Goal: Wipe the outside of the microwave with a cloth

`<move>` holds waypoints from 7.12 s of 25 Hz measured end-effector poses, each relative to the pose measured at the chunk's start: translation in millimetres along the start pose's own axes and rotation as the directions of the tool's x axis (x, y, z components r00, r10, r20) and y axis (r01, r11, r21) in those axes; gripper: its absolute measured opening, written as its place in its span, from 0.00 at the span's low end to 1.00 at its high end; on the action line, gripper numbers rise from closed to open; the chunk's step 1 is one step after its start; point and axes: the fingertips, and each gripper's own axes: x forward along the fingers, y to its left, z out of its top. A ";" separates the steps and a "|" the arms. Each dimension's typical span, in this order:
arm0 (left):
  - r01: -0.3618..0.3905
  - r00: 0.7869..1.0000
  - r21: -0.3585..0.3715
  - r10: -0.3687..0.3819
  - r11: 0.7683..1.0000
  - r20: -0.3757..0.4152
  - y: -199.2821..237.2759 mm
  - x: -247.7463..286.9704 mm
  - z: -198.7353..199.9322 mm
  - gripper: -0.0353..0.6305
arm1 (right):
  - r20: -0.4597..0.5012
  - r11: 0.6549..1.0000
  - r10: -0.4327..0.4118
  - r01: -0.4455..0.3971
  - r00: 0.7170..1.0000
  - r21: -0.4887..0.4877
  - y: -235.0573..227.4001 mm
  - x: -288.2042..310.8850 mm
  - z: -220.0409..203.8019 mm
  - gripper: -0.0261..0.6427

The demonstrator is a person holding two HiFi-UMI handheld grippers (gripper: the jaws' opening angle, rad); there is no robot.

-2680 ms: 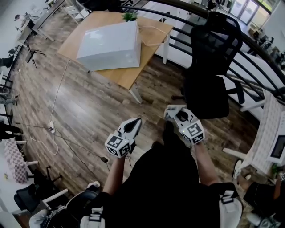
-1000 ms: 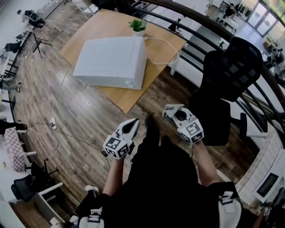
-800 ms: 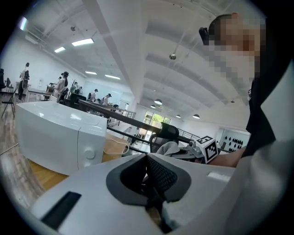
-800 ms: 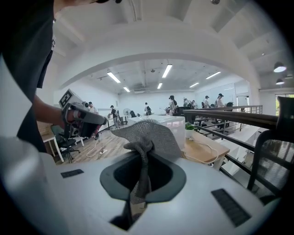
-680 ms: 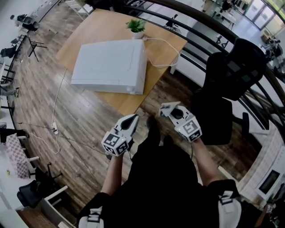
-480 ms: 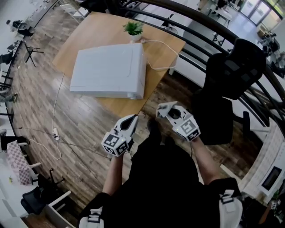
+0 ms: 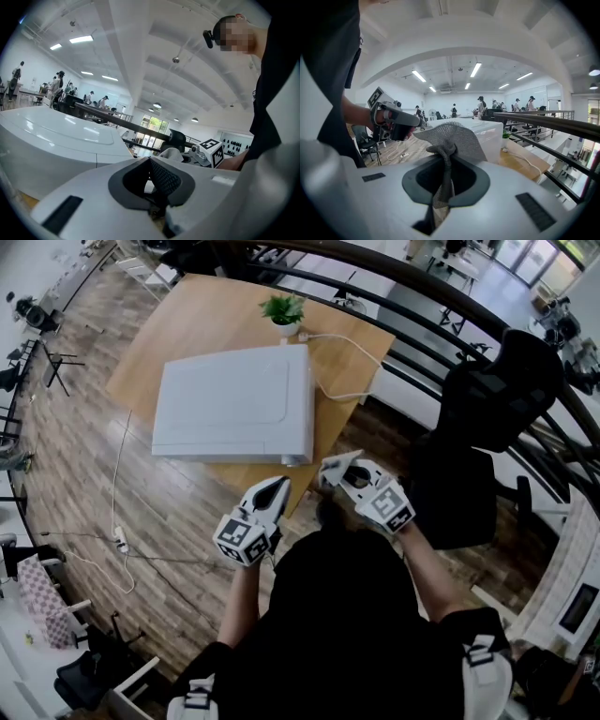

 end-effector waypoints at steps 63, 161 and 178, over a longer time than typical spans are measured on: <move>-0.123 0.992 0.010 0.123 0.992 -0.027 73.3 26.4 45.7 0.05 | 0.041 0.993 0.060 -0.064 0.997 0.096 -78.3 97.0 31.9 0.06; -0.181 0.980 0.005 0.181 0.983 -0.086 78.7 27.4 43.2 0.05 | -0.005 0.980 -0.114 0.113 0.994 0.164 -256.3 184.1 25.3 0.06; -0.163 0.983 0.016 0.163 0.987 -0.078 71.5 29.1 40.7 0.05 | 0.008 0.975 -0.116 0.112 0.993 0.193 -238.1 177.1 14.6 0.06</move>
